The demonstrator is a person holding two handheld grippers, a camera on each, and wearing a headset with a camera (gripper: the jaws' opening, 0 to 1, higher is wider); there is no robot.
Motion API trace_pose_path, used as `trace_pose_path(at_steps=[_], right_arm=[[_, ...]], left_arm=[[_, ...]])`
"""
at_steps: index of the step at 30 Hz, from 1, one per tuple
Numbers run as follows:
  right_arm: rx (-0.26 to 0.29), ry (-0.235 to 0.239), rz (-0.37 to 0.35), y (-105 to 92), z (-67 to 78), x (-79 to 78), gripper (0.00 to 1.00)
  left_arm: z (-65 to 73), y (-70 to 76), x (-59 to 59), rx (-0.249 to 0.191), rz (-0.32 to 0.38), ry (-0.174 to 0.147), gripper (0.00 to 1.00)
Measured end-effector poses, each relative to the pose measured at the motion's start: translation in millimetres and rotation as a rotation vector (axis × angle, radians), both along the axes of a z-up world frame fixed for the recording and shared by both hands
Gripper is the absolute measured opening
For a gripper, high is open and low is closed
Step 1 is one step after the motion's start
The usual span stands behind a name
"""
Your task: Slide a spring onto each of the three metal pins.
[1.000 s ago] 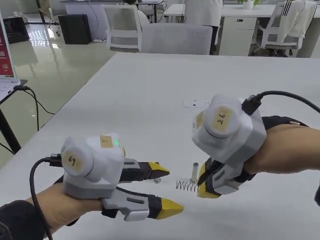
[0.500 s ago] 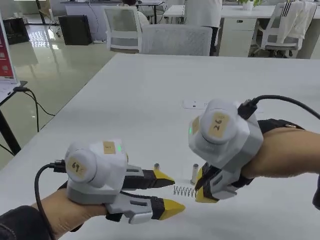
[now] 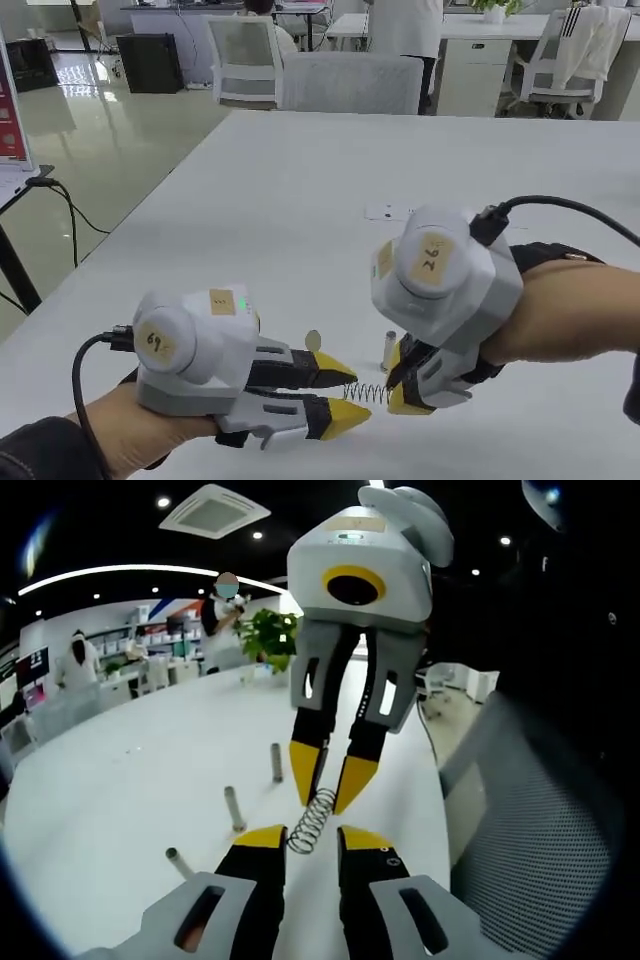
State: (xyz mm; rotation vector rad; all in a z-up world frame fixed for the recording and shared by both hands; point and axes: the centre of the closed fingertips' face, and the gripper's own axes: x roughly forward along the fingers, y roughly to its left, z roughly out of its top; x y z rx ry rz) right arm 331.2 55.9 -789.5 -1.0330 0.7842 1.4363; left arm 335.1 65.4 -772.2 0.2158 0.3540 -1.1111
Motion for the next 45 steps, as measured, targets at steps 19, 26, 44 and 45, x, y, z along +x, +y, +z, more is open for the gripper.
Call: trace_pose_path(at_steps=[19, 26, 44, 45], right_arm=[[-0.006, -0.006, 0.029, 0.6, 1.4, -3.3, 0.07], [-0.005, -0.002, 0.033, 1.4, 5.0, -3.8, 0.07], [0.013, -0.016, 0.042, 9.1, 22.0, -8.5, 0.07], [0.015, -0.017, 0.043, 9.6, 22.9, -8.8, 0.07]], left_arm=[[-4.0, 0.3, -1.9, 0.024, -0.012, -0.011, 0.05], [-6.5, 0.7, -3.1, 0.041, -0.021, -0.017, 0.05], [-8.8, 1.3, -3.3, 0.046, -0.024, -0.012, 0.03], [-8.6, 1.3, -3.3, 0.046, -0.024, -0.013, 0.03]])
